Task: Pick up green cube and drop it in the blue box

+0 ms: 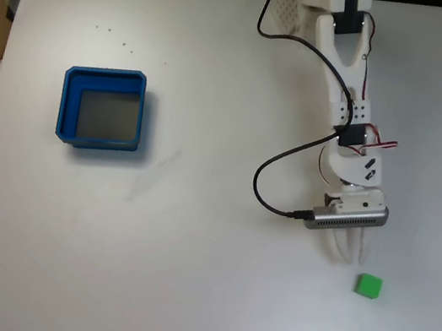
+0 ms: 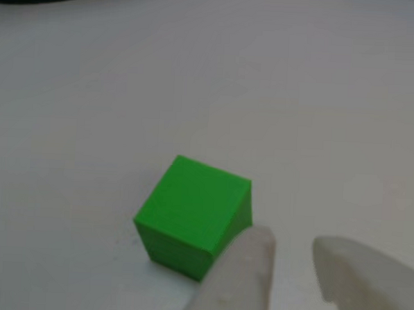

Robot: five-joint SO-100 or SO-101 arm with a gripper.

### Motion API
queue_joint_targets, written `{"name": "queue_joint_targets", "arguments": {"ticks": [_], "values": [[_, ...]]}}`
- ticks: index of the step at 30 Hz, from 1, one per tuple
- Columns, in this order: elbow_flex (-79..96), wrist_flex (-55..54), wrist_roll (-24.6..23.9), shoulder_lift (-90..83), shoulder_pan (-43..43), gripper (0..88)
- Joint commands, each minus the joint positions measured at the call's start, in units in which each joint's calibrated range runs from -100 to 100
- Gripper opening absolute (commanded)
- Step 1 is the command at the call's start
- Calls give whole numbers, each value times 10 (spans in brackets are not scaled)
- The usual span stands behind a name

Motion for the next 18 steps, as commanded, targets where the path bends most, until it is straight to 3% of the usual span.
{"name": "queue_joint_targets", "arguments": {"ticks": [1,9,14,18], "values": [[-39,-16,0,-10,-1,9],[-36,-12,-1,-11,-1,26],[-38,-16,-2,-11,-1,142],[-39,-16,-1,-12,-3,186]]}}
